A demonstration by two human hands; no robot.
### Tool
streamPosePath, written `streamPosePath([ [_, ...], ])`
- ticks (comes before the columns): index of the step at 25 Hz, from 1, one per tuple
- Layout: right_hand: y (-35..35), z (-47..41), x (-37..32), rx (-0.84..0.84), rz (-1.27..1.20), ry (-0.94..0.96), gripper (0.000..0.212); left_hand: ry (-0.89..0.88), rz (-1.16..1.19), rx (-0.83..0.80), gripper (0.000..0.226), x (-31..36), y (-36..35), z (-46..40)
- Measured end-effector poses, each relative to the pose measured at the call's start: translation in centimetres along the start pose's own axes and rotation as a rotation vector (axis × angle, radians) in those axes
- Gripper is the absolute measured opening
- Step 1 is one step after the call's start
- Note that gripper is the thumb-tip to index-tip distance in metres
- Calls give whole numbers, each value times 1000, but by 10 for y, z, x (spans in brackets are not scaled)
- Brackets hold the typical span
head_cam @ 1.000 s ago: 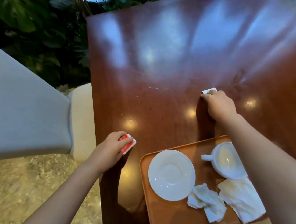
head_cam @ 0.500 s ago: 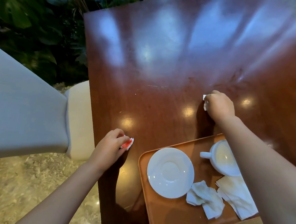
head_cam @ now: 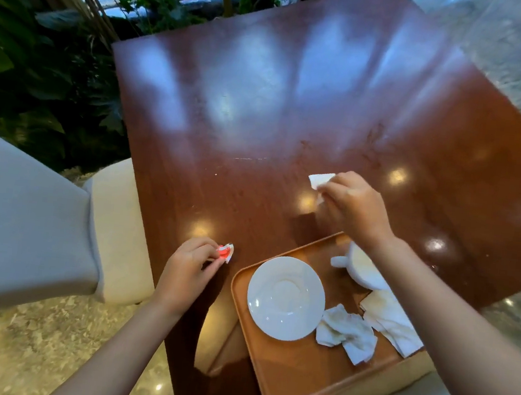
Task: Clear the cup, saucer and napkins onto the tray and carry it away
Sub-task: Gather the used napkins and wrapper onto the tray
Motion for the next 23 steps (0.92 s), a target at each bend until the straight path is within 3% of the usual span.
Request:
streamPosePath([
  [4,20,45,-41,8,-61,24,9,-108,176,-22,10,47,-6,20],
  [9,34,124,-61,8,-154,-52,9,-212,209,-116,6,79,-36,74],
  [14,33,197,-65,-162,-115,-14,5,-214,67,-141,10,87,-81,122],
  [19,15,218,-76,-169,-64,22,6,-302,-123,-148,11,82,-97,144],
  [23,11,229,-81,-197,-41,80,8,-295,-231,-137,28,78,-94,152],
])
Point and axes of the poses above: each hand's wrist, its own z-axis away from the middle knuckle, its own y-axis out of the back of the hand, x = y × z, the point moved 2 cm from there along -z, towards the middle knuckle, and after that the axes turned 13 degrees about y, right-handed, at the moved point
